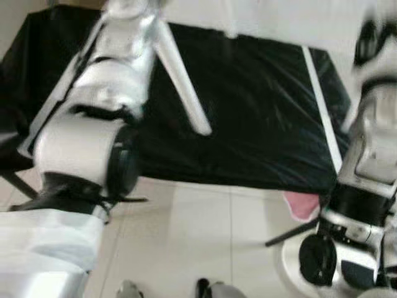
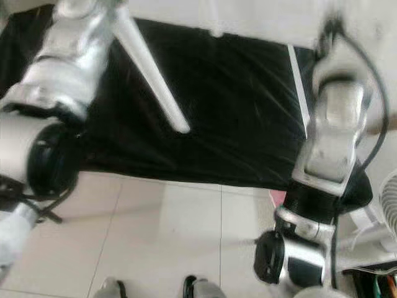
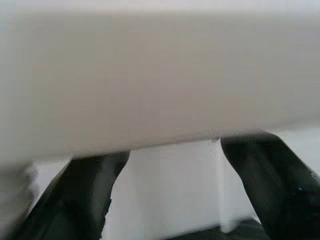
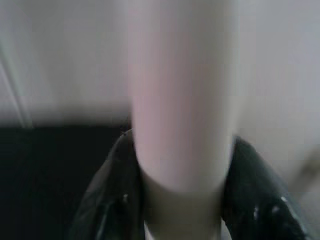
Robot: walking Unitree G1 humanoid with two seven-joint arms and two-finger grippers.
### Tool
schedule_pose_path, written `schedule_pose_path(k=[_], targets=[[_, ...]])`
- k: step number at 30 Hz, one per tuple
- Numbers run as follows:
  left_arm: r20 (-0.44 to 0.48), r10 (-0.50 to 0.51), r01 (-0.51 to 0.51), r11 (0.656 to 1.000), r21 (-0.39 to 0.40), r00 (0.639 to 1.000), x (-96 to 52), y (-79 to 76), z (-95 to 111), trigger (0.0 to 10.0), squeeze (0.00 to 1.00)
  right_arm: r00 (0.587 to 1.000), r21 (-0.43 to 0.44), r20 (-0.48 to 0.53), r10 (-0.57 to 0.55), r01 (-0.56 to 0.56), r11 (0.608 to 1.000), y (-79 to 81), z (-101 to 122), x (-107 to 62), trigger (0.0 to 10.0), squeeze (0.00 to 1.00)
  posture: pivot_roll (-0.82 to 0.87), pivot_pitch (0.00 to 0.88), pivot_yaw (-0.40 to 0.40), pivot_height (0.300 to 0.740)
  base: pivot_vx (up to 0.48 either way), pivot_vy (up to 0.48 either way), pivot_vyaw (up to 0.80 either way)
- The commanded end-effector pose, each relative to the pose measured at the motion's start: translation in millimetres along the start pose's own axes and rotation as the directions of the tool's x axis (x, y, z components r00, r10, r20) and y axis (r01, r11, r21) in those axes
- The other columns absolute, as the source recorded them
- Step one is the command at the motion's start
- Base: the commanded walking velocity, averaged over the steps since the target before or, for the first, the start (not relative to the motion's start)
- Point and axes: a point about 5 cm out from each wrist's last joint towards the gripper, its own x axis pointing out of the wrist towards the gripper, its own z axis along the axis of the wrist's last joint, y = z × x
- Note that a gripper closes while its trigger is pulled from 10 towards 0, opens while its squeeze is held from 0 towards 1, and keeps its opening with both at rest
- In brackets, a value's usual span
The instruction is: Building children table
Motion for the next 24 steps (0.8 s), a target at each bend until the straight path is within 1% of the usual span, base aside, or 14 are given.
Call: schedule_pose_path(k=[1,2,3,5,8,9,10,11,13,14,18,19,20,24], targets=[[0.101,0.207,-0.210,0.977,0.022,0.973,-2.0,44.2,27,10.0,0.00,0.949,-0.041,-0.211,-0.235,0.231,0.972,-57.1,-45,-9.7,0.0,0.00,0.00,0.181,-0.062,0.740,0.000,0.000,0.00],[0.120,0.120,-0.123,0.992,0.017,0.985,3.8,20.3,33,10.0,0.00,0.933,0.000,-0.301,-0.196,0.205,0.979,-47.4,-71,-11.0,0.0,0.00,0.00,0.180,-0.062,0.740,0.000,0.000,0.00],[0.120,0.120,-0.123,0.992,0.017,0.985,3.8,20.3,33,10.0,0.00,0.933,0.000,-0.301,-0.196,0.205,0.979,-47.4,-71,-11.0,0.0,0.00,0.00,0.180,-0.062,0.740,0.000,0.000,0.00],[0.142,0.055,-0.056,0.998,0.003,0.988,6.0,-0.2,37,10.0,0.00,0.931,0.008,-0.331,-0.152,0.164,0.987,-35.9,-83,-11.4,0.0,0.00,0.01,0.175,-0.062,0.740,0.000,0.000,0.00],[0.152,0.026,-0.026,1.000,-0.004,0.988,6.0,-9.4,38,10.0,0.00,0.935,0.005,-0.327,-0.135,0.145,0.989,-30.9,-83,-11.5,0.0,0.00,0.01,0.175,-0.060,0.740,0.000,0.000,0.00],[0.140,-0.005,0.010,0.999,-0.034,0.990,4.7,-15.5,34,10.0,0.00,0.939,0.008,-0.318,-0.127,0.137,0.991,-29.4,-82,-11.3,0.1,0.00,0.01,0.177,-0.060,0.740,0.000,0.000,0.00],[0.140,-0.005,0.010,0.999,-0.034,0.990,4.7,-15.5,34,10.0,0.00,0.939,0.008,-0.318,-0.127,0.137,0.991,-29.4,-82,-11.3,0.1,0.00,0.01,0.177,-0.060,0.740,0.000,0.000,0.00],[0.125,-0.035,0.041,0.998,-0.050,0.992,3.3,-20.5,29,10.0,0.00,0.942,0.011,-0.313,-0.124,0.134,0.991,-28.9,-81,-11.3,2.7,0.00,0.01,0.177,-0.060,0.740,0.000,0.000,0.00],[0.114,-0.055,0.062,0.996,-0.061,0.992,2.3,-23.8,26,10.0,0.00,0.943,0.013,-0.309,-0.123,0.134,0.991,-28.7,-80,-11.2,2.7,0.00,0.01,0.177,-0.060,0.740,0.000,0.000,0.00],[0.097,-0.081,0.088,0.994,-0.070,0.992,0.1,-28.1,21,10.0,0.00,0.947,0.006,-0.297,-0.123,0.131,0.991,-29.4,-79,-11.0,10.0,0.00,0.01,0.178,-0.059,0.740,0.000,0.000,0.00],[0.080,-0.122,0.128,0.989,-0.080,0.989,-5.1,-35.3,12,10.0,0.00,0.958,-0.024,-0.260,-0.124,0.122,0.992,-31.1,-77,-11.3,10.0,0.00,0.01,0.183,-0.059,0.740,0.000,0.000,0.00],[0.073,-0.142,0.148,0.984,-0.095,0.987,-7.9,-38.7,8,10.0,0.42,0.964,-0.039,-0.236,-0.120,0.114,0.993,-31.5,-75,-11.8,10.0,1.00,0.01,0.183,-0.059,0.740,0.000,0.000,0.00],[0.070,-0.168,0.175,0.978,-0.116,0.983,-11.0,-42.4,5,10.0,1.00,0.970,-0.049,-0.210,-0.120,0.112,0.992,-31.7,-72,-12.3,10.0,1.00,0.01,0.185,-0.060,0.740,0.000,0.000,0.00],[0.063,-0.206,0.214,0.964,-0.158,0.977,-16.2,-48.0,-1,10.0,1.00,0.979,-0.044,-0.171,-0.115,0.109,0.993,-30.4,-67,-13.6,10.0,1.00,0.01,0.185,-0.060,0.740,0.000,0.000,0.00]])
